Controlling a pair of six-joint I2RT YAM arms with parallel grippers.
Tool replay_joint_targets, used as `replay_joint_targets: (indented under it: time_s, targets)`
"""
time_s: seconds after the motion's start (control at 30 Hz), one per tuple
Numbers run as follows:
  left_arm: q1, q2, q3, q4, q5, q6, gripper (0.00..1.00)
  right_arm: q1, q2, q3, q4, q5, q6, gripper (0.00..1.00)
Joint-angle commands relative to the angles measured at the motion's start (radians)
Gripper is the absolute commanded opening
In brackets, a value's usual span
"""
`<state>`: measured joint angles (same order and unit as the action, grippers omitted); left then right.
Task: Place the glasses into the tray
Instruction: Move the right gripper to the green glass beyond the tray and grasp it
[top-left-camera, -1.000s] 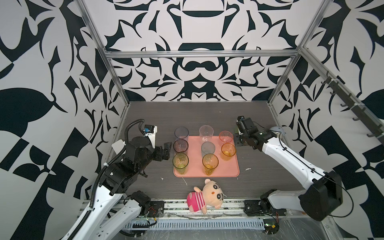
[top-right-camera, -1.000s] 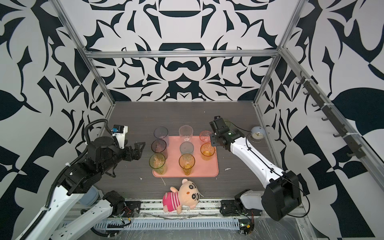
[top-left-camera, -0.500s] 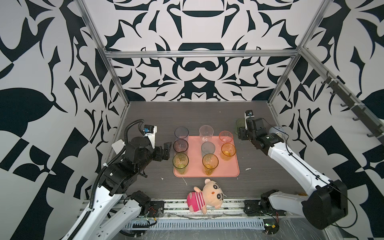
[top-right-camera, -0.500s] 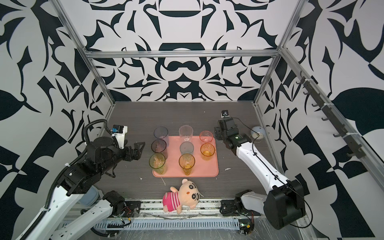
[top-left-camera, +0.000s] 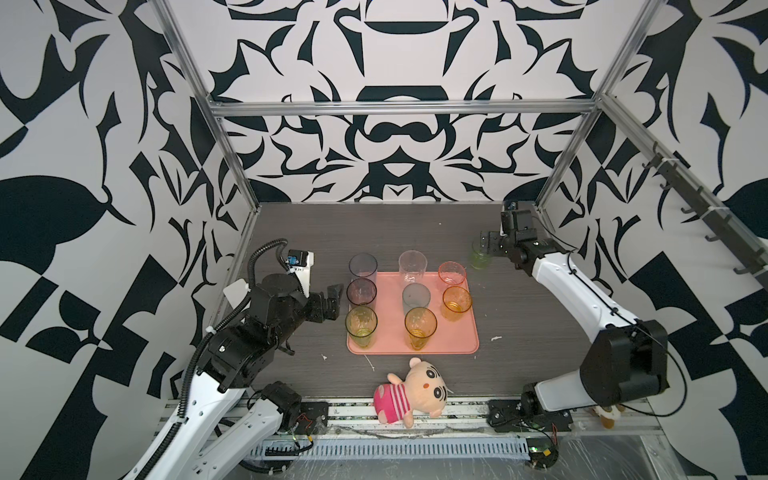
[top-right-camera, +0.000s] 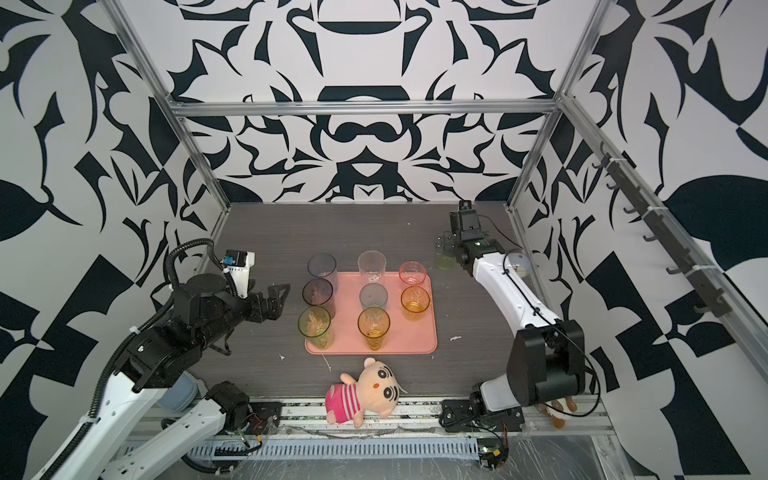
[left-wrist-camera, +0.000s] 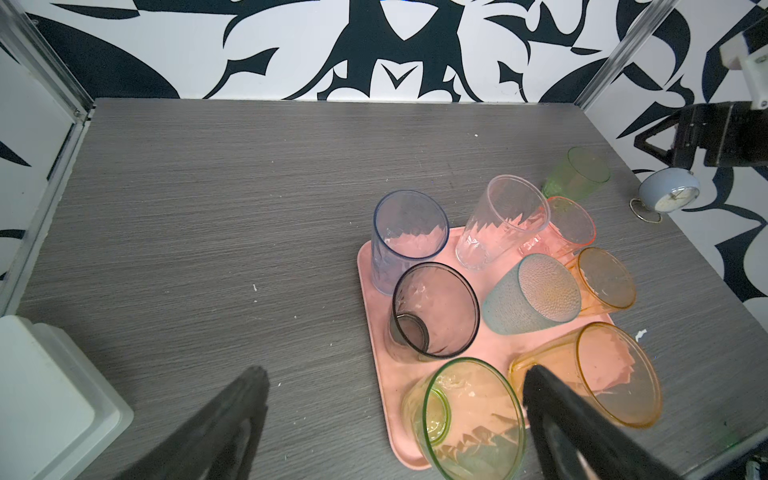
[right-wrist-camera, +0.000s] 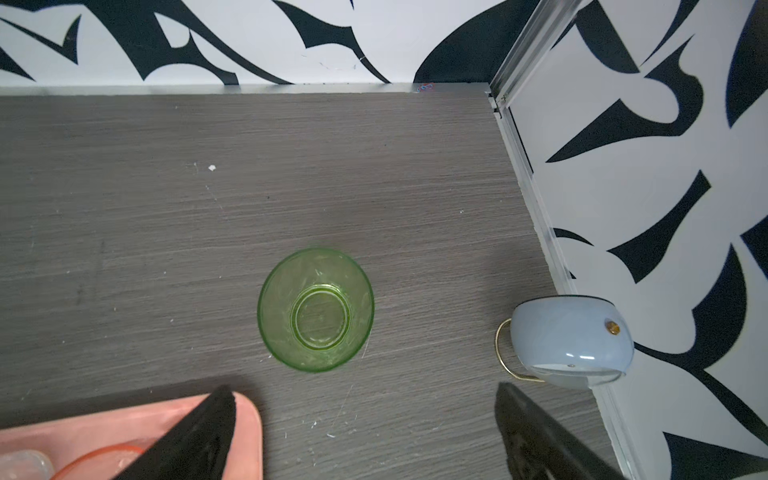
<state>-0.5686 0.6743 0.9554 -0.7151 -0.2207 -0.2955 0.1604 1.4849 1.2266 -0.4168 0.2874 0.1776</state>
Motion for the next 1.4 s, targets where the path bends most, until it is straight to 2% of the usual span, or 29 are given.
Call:
replay_joint_targets:
  time_s: [0.0, 0.27, 0.3, 0.53, 0.63, 0.7, 0.87, 1.37]
  targets:
    - [0.004, -0.010, -0.012, 0.003, 0.001, -0.010, 1.00, -0.028, 0.032, 0.091, -0.060, -0.053, 0.047, 0.99]
    - [0.004, -0.007, -0.011, 0.002, 0.000, -0.009, 0.99, -0.082, 0.123, 0.185, -0.144, -0.084, 0.095, 0.95]
    - [0.004, -0.008, -0.013, 0.002, -0.001, -0.008, 0.99, -0.090, 0.138, 0.197, -0.154, -0.132, 0.099, 0.94]
    - [0.004, -0.003, -0.010, 0.003, 0.000, -0.008, 0.99, -0.129, 0.219, 0.236, -0.178, -0.188, 0.117, 0.88]
    - [0.004, -0.004, -0.010, 0.002, 0.000, -0.008, 0.99, -0.146, 0.250, 0.248, -0.181, -0.244, 0.121, 0.81]
    - [0.004, -0.004, -0.010, 0.003, 0.000, -0.008, 0.99, -0.154, 0.269, 0.258, -0.178, -0.280, 0.111, 0.72]
    - [0.004, -0.005, -0.011, 0.002, 0.000, -0.008, 0.99, -0.155, 0.295, 0.246, -0.157, -0.288, 0.105, 0.67]
    - [0.004, -0.007, -0.012, 0.003, 0.004, -0.008, 1.00, -0.169, 0.374, 0.249, -0.151, -0.307, 0.100, 0.39]
